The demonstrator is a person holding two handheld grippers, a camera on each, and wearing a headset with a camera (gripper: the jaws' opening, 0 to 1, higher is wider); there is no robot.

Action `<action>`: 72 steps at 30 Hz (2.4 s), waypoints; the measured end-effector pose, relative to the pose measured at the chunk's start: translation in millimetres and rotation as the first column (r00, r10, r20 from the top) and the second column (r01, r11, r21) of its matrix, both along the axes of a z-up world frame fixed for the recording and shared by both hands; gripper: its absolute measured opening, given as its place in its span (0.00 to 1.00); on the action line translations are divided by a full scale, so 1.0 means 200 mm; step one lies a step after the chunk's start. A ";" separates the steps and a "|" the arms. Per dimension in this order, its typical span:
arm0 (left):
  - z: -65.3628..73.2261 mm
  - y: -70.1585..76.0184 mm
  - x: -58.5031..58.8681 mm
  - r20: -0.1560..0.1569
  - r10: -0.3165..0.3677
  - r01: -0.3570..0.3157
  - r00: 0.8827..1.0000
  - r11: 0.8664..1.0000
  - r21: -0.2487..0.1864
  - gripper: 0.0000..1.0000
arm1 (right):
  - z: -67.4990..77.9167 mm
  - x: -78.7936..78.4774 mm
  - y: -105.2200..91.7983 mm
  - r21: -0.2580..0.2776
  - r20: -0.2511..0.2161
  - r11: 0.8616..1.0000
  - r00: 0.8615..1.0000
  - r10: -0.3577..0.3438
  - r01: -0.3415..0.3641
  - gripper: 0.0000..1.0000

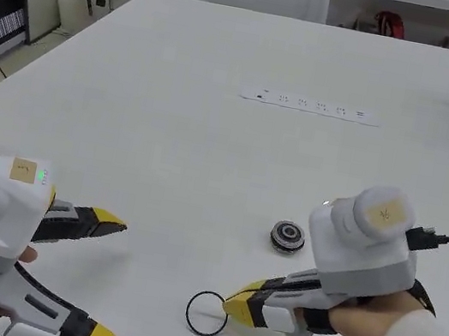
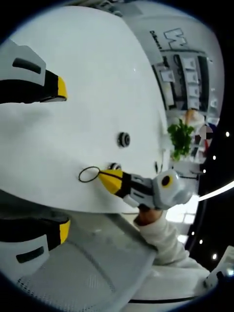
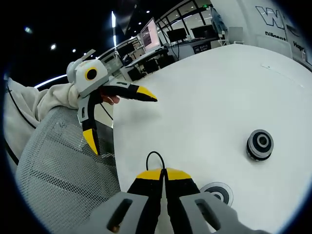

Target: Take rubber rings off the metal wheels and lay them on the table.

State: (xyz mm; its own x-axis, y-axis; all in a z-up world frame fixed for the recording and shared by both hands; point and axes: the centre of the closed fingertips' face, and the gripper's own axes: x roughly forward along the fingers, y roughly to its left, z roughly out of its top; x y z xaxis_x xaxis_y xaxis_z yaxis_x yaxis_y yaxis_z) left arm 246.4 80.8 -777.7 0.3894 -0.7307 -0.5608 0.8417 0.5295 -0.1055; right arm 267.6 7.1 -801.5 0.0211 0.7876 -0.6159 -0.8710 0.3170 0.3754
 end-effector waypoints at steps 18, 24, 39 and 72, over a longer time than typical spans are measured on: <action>-0.01 0.00 -0.01 -0.013 -0.003 0.003 1.000 1.000 -0.003 1.00 | -0.06 -0.01 -0.02 -0.048 0.014 0.999 1.000 0.014 -0.013 0.00; -0.01 0.00 -0.01 -0.013 -0.001 0.001 1.000 1.000 -0.003 1.00 | -0.07 -0.01 -0.03 -0.054 0.012 0.998 1.000 0.017 -0.016 0.03; -0.01 0.00 -0.01 -0.016 0.001 -0.001 1.000 1.000 0.000 1.00 | -0.03 -0.01 -0.02 -0.055 0.055 0.998 0.998 0.043 -0.040 0.12; 0.06 -0.02 0.05 -0.004 0.014 -0.015 1.000 0.998 -0.060 1.00 | 0.29 0.27 -0.40 0.123 0.199 0.979 0.962 -0.185 0.163 0.37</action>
State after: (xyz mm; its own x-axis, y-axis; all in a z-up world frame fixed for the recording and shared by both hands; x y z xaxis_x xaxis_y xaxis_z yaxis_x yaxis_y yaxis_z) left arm 256.0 76.6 -765.1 0.3984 -0.7573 -0.5175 0.8336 0.5343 -0.1402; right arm 321.6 -72.8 -743.4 0.2824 0.8200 -0.4979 -0.8684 0.4390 0.2307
